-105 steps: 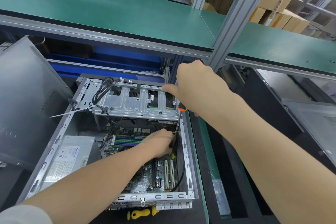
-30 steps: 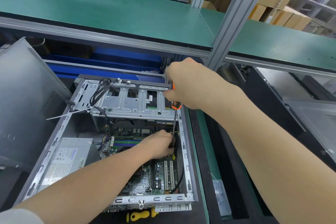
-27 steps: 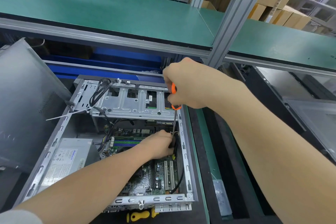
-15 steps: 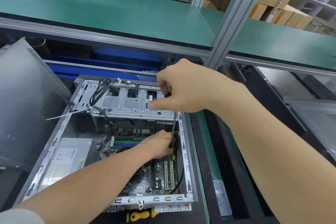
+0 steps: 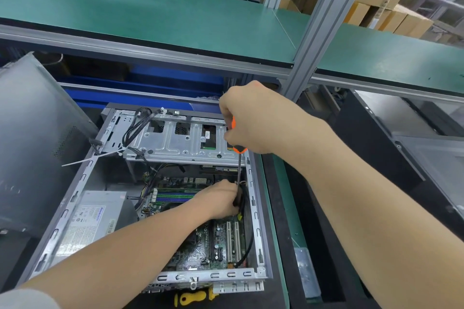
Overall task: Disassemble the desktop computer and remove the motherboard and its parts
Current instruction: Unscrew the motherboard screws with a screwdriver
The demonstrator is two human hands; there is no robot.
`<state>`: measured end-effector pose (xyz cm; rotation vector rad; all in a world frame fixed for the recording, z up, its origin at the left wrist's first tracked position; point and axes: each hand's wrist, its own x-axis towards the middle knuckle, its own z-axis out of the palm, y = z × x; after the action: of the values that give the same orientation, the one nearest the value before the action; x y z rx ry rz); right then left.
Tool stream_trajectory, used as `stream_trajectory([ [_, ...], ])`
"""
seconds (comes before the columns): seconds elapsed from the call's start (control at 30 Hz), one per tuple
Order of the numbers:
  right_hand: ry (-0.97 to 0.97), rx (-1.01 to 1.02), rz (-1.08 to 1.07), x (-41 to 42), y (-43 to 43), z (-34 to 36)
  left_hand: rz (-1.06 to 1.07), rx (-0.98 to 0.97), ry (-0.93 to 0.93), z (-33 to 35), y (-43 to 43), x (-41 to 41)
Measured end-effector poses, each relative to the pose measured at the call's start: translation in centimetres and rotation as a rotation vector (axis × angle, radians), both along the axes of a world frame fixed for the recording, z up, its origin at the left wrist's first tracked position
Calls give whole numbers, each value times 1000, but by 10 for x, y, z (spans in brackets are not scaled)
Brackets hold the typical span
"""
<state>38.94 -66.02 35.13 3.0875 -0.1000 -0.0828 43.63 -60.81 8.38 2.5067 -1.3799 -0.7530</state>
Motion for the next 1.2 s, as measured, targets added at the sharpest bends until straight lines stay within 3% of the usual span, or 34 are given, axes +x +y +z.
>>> stream_trajectory([
  [0.27,196,-58,97,-13,-6,20,-1,-7,-87,-7,-2,-1],
  [0.63,82,8,54,-21,-13,29,50,-26,-20,-9,-5,0],
  [0.8,73,14,31,-24,-13,37,-27,-2,-17,-1,2,0],
  [1.07,11,48,3,-40,-21,51,-262,230,-246,40,26,16],
  [1.2,-4,93,3,-43,-24,53,-213,364,-266,59,59,29],
])
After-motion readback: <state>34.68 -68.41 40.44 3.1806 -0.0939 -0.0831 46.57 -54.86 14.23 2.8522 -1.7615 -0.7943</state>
